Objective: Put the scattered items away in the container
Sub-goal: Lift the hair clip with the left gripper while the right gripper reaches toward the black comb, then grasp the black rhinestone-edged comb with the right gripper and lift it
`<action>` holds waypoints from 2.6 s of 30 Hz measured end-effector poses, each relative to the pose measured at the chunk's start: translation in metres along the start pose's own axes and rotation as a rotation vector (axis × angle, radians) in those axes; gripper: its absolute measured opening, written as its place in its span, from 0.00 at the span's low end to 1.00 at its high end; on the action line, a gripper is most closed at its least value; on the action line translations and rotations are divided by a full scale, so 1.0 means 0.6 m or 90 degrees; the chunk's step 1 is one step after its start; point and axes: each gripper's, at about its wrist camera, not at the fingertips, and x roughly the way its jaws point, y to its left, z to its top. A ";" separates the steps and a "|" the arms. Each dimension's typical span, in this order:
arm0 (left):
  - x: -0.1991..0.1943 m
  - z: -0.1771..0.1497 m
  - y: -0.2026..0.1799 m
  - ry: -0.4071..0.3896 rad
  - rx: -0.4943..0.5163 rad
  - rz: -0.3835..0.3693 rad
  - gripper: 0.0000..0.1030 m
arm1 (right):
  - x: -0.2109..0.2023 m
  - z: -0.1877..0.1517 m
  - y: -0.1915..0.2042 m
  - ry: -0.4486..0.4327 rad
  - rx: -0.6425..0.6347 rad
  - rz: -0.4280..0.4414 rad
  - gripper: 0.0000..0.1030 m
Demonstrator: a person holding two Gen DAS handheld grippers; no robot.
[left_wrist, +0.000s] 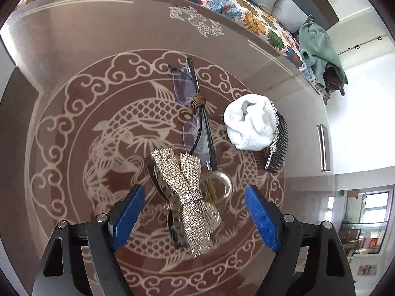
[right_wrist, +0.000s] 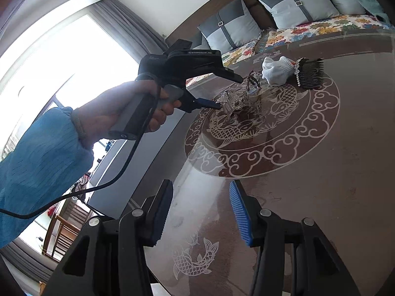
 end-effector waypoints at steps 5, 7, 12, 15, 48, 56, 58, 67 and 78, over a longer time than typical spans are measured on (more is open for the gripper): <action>-0.007 -0.003 -0.002 -0.001 0.021 0.039 0.20 | 0.003 0.000 -0.008 0.008 0.024 0.001 0.48; -0.015 -0.006 -0.003 -0.007 0.032 0.044 0.19 | 0.004 -0.001 -0.008 0.010 0.026 0.001 0.48; -0.055 -0.040 -0.001 -0.028 0.054 0.017 0.18 | -0.008 0.004 0.001 -0.010 0.001 -0.012 0.48; -0.082 -0.071 0.009 -0.037 0.058 -0.005 0.18 | -0.027 0.015 -0.009 -0.035 0.014 -0.019 0.48; -0.135 -0.190 0.077 -0.072 0.048 -0.116 0.18 | 0.254 0.398 -0.209 0.284 -0.144 -0.379 0.49; -0.133 -0.197 0.087 -0.059 0.046 -0.123 0.18 | 0.281 0.398 -0.248 0.290 -0.033 -0.489 0.57; -0.135 -0.198 0.089 -0.061 0.045 -0.126 0.18 | 0.263 0.395 -0.266 0.273 0.007 -0.451 0.56; -0.132 -0.202 0.091 -0.054 0.035 -0.138 0.18 | 0.187 0.391 -0.302 0.226 0.046 -0.345 0.09; -0.150 -0.234 0.049 -0.077 0.052 -0.139 0.18 | 0.075 0.309 -0.211 0.201 -0.003 -0.223 0.09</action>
